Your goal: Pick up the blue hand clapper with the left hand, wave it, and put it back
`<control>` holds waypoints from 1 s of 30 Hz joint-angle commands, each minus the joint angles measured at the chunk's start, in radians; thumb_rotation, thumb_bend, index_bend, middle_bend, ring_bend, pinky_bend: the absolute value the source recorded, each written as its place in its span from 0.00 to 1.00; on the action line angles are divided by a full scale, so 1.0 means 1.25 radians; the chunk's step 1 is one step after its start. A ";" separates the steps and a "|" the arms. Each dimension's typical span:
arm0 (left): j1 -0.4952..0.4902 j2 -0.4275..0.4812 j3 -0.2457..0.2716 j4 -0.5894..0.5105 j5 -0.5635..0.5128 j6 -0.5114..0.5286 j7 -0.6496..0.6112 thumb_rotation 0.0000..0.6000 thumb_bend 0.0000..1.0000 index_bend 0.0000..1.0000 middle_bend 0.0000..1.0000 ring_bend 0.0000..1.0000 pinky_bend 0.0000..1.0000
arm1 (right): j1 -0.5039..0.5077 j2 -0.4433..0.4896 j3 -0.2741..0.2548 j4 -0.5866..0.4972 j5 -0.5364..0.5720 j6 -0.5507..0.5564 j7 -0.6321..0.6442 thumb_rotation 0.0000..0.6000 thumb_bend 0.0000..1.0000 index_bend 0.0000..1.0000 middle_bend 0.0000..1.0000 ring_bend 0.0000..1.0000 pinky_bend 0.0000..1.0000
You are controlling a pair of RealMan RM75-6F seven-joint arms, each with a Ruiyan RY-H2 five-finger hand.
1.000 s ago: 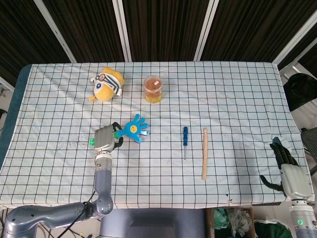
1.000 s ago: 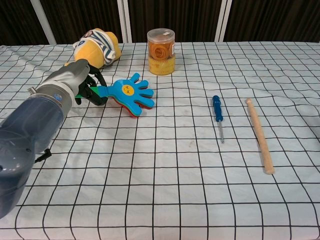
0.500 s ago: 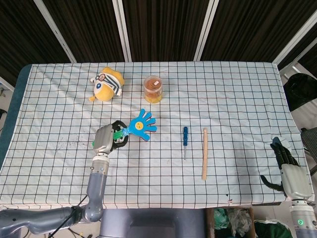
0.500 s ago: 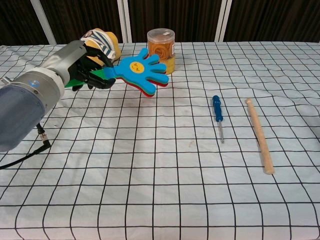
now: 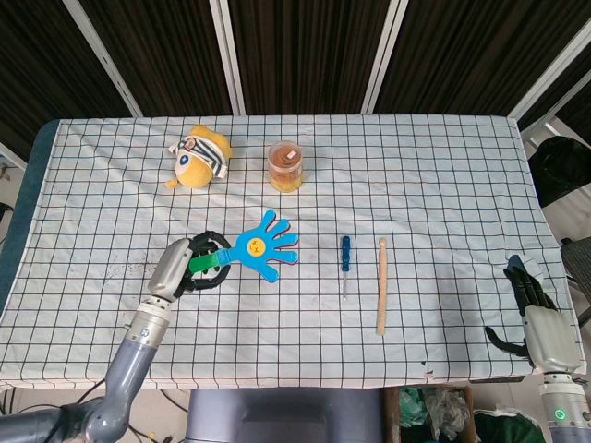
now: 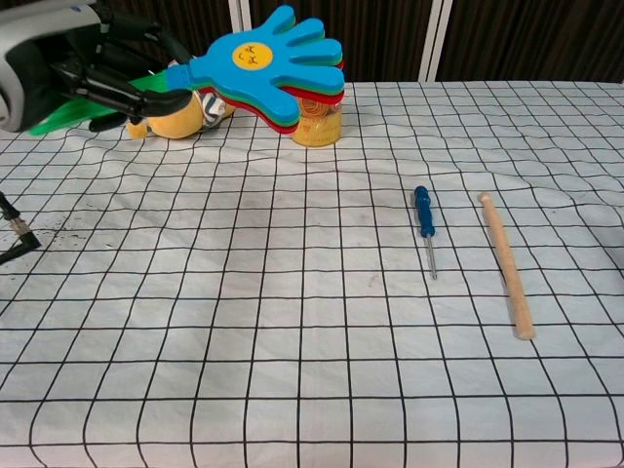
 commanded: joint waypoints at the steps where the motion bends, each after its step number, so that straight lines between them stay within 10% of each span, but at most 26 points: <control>1: 0.071 0.135 0.066 -0.078 0.208 0.008 -0.157 1.00 0.57 0.74 0.82 0.69 0.87 | 0.000 -0.001 -0.001 0.001 -0.001 0.001 -0.002 1.00 0.22 0.00 0.00 0.00 0.16; 12: 0.099 0.245 0.140 0.012 0.416 0.083 -0.375 1.00 0.56 0.74 0.82 0.69 0.87 | -0.002 -0.002 -0.002 0.002 -0.006 0.005 -0.008 1.00 0.22 0.00 0.00 0.00 0.16; 16: 0.118 0.261 0.132 -0.008 0.291 0.067 -0.290 1.00 0.56 0.74 0.82 0.69 0.87 | -0.003 -0.003 -0.003 0.001 -0.006 0.006 -0.009 1.00 0.22 0.00 0.00 0.00 0.16; 22: 0.073 0.315 0.083 -0.146 -0.214 0.116 0.294 1.00 0.55 0.74 0.82 0.69 0.87 | -0.002 -0.003 -0.005 0.004 -0.012 0.006 -0.011 1.00 0.22 0.00 0.00 0.00 0.16; 30: 0.037 0.270 0.062 -0.211 -0.318 0.177 0.395 1.00 0.55 0.74 0.82 0.69 0.87 | -0.003 -0.003 -0.006 0.004 -0.013 0.006 -0.009 1.00 0.22 0.00 0.00 0.00 0.16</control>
